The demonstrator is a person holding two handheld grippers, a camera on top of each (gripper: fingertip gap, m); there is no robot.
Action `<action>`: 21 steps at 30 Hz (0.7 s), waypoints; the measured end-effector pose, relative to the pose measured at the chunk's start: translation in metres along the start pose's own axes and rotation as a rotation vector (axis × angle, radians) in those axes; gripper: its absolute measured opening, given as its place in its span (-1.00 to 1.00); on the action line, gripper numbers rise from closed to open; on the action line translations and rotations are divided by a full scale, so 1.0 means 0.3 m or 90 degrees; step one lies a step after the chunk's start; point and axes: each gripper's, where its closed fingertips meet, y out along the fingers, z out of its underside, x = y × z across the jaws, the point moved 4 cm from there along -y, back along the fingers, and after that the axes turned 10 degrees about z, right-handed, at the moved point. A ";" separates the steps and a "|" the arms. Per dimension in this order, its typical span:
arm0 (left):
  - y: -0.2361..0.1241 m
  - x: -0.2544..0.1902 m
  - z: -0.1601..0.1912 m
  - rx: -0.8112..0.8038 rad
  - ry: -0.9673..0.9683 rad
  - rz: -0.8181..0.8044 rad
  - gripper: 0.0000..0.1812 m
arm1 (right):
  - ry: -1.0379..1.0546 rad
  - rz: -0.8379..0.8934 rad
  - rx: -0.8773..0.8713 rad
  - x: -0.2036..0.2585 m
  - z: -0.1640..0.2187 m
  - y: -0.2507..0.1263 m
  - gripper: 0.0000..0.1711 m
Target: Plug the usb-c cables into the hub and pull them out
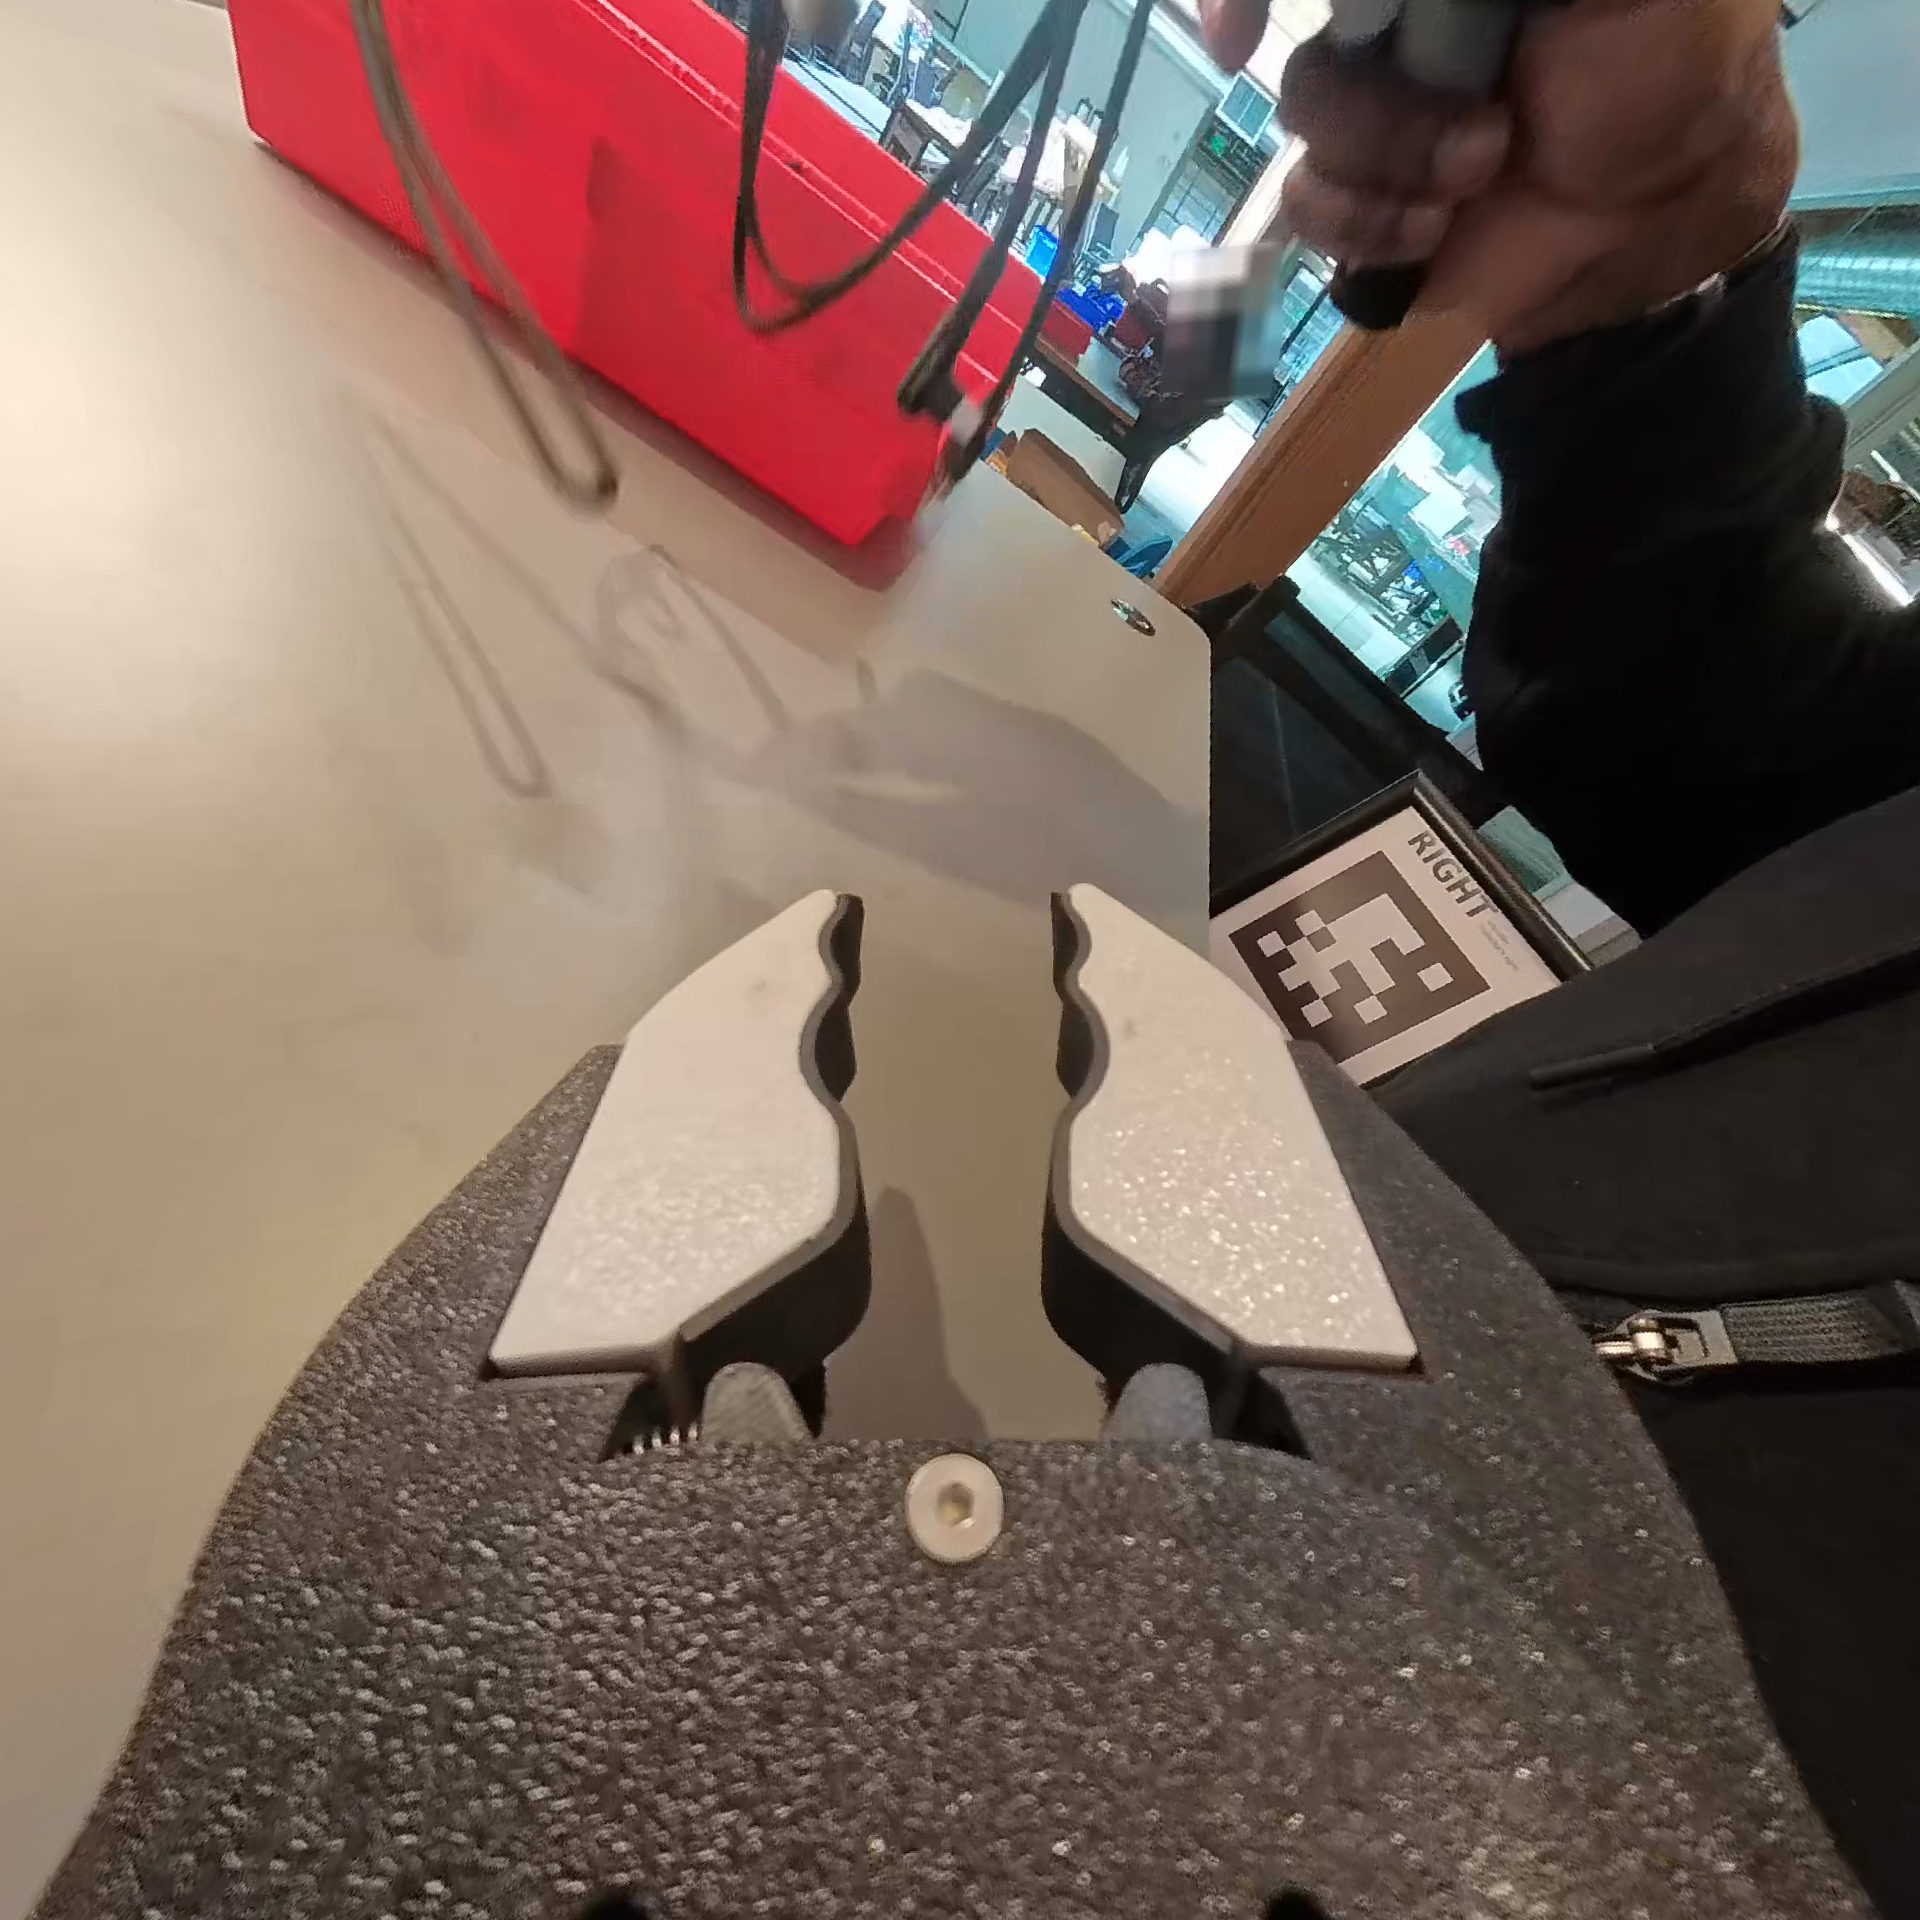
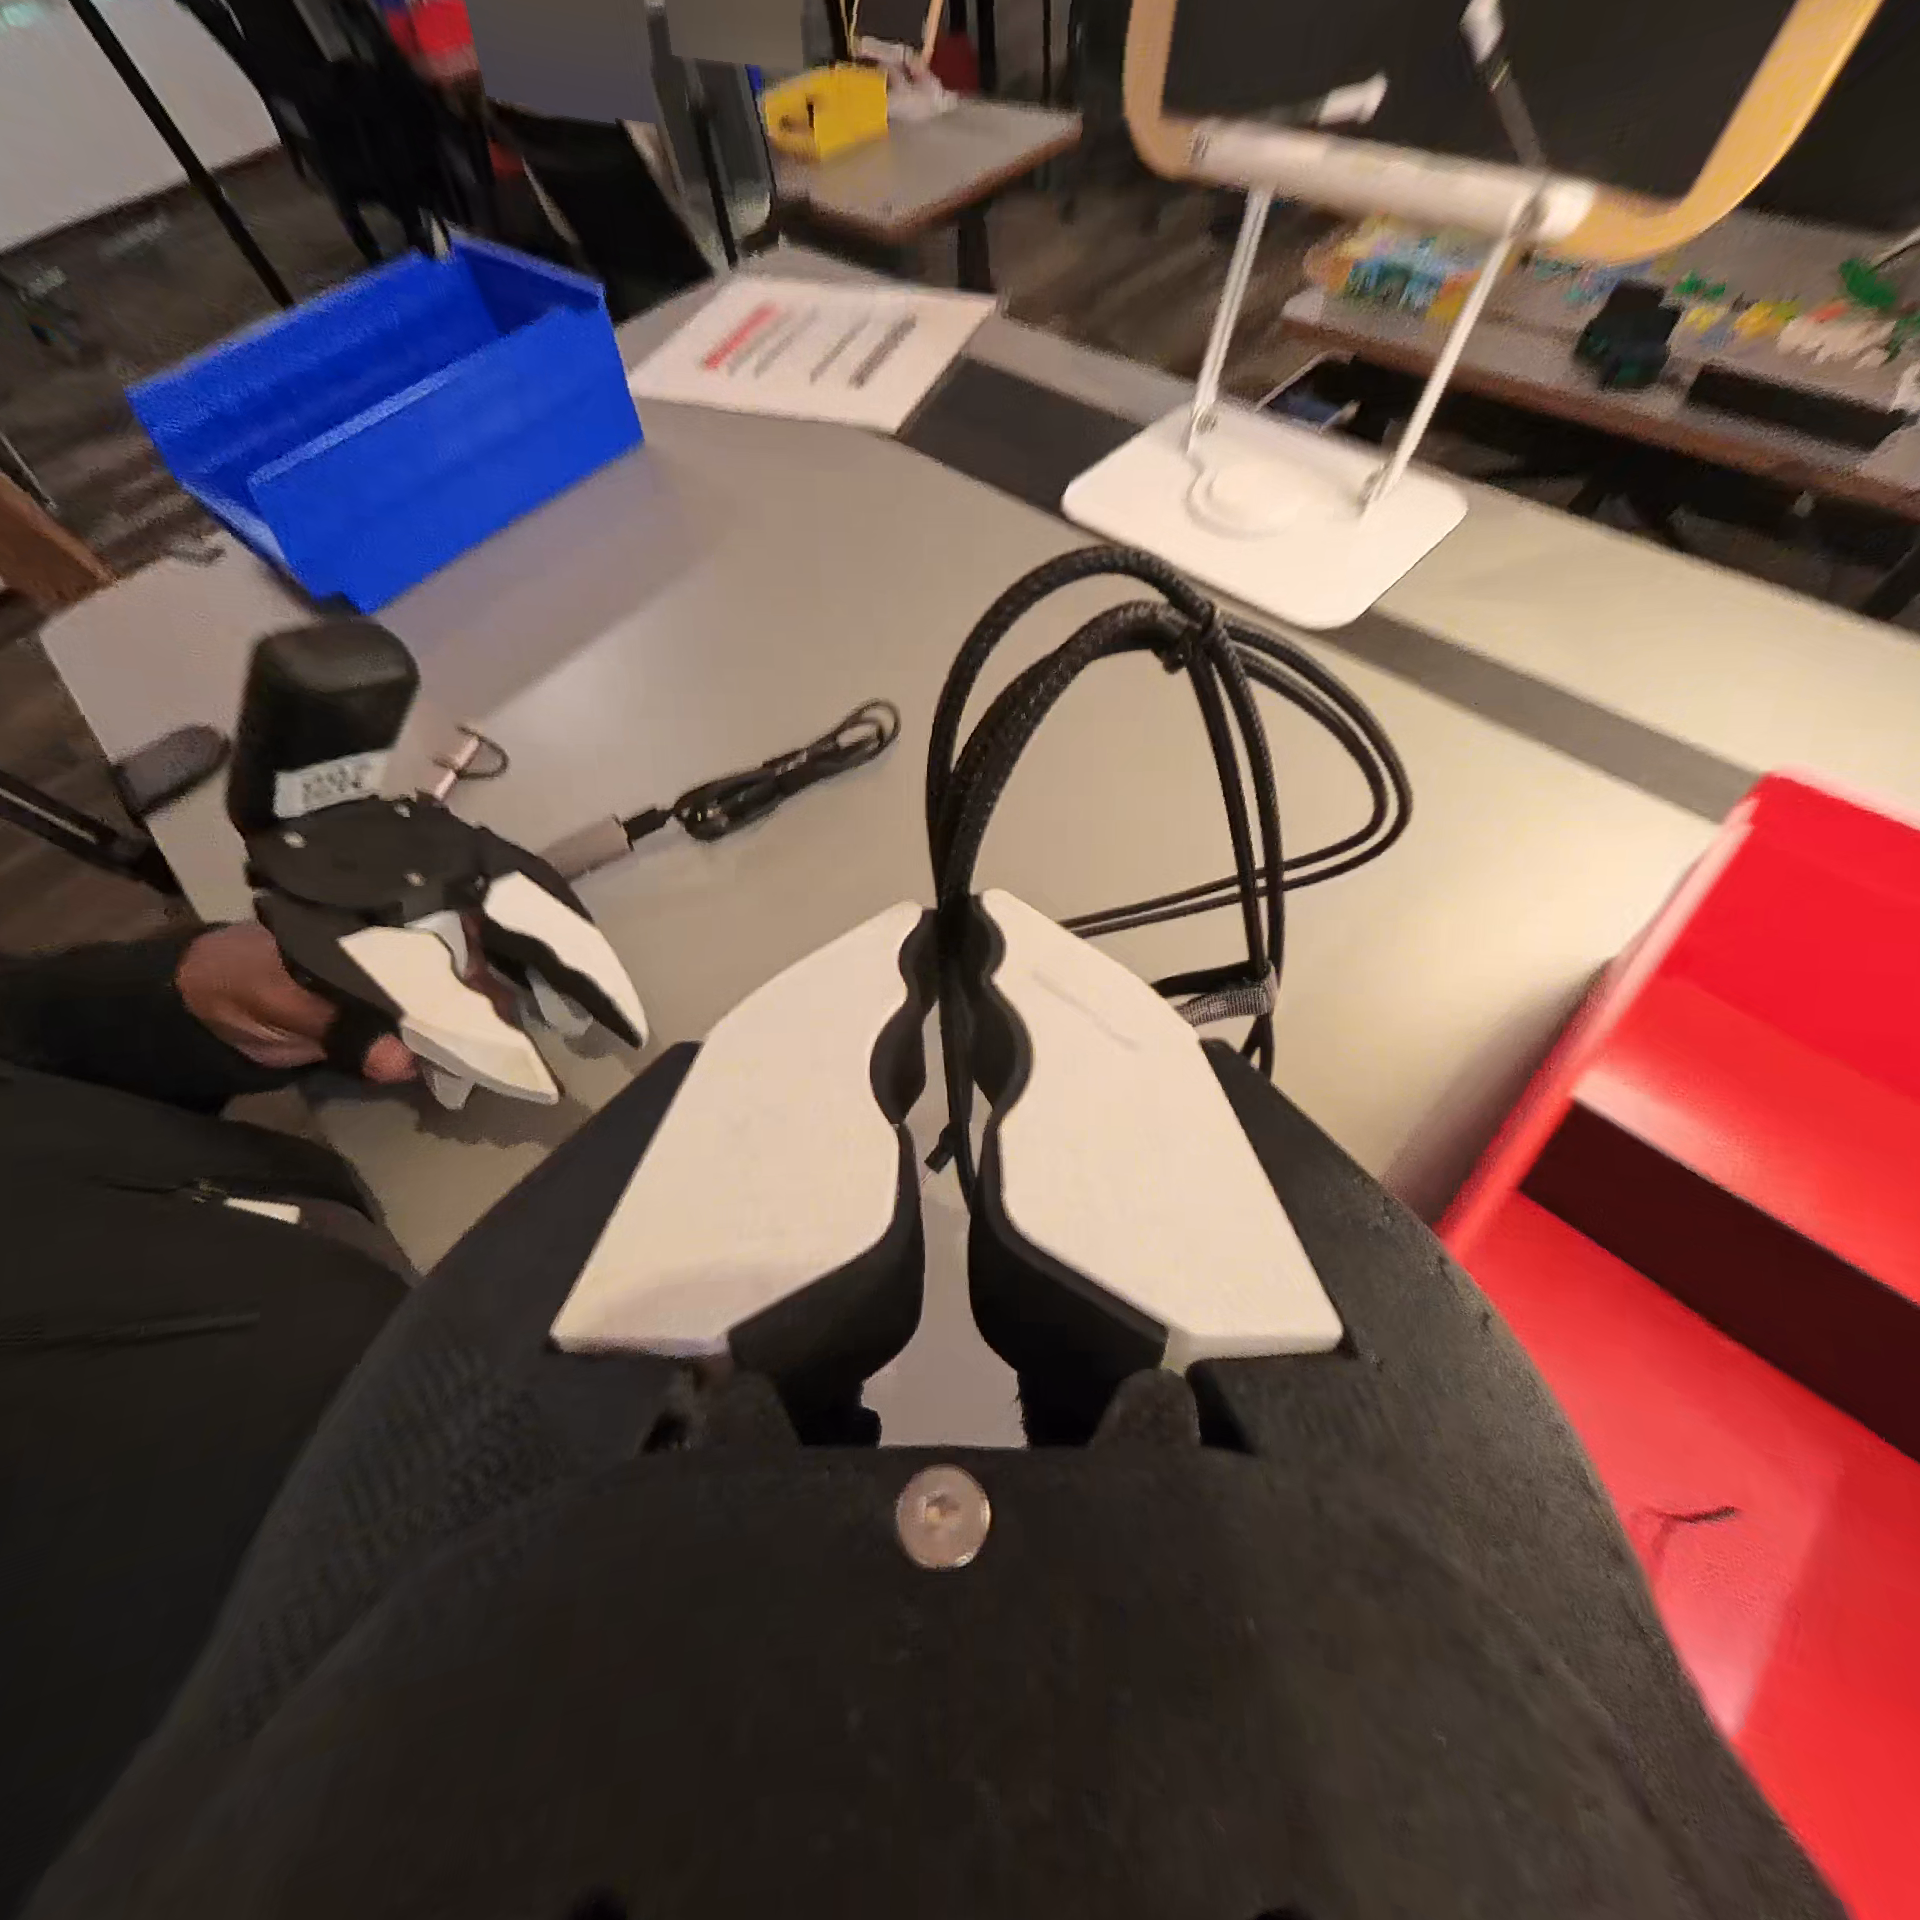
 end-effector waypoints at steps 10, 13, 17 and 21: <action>0.008 0.001 0.007 -0.012 -0.020 -0.019 -0.62 | -0.154 0.215 0.071 -0.289 -0.138 -0.285 -0.95; 0.015 0.000 0.011 -0.014 -0.027 -0.029 -0.62 | -0.176 0.254 0.211 -0.386 -0.059 -0.260 -0.95; 0.036 -0.005 0.014 -0.014 -0.034 -0.035 -0.62 | -0.175 0.179 0.361 -0.459 0.113 -0.118 -0.95; 0.068 -0.016 0.022 -0.004 -0.034 -0.043 -0.61 | -0.250 0.069 0.481 -0.501 0.307 0.018 -0.95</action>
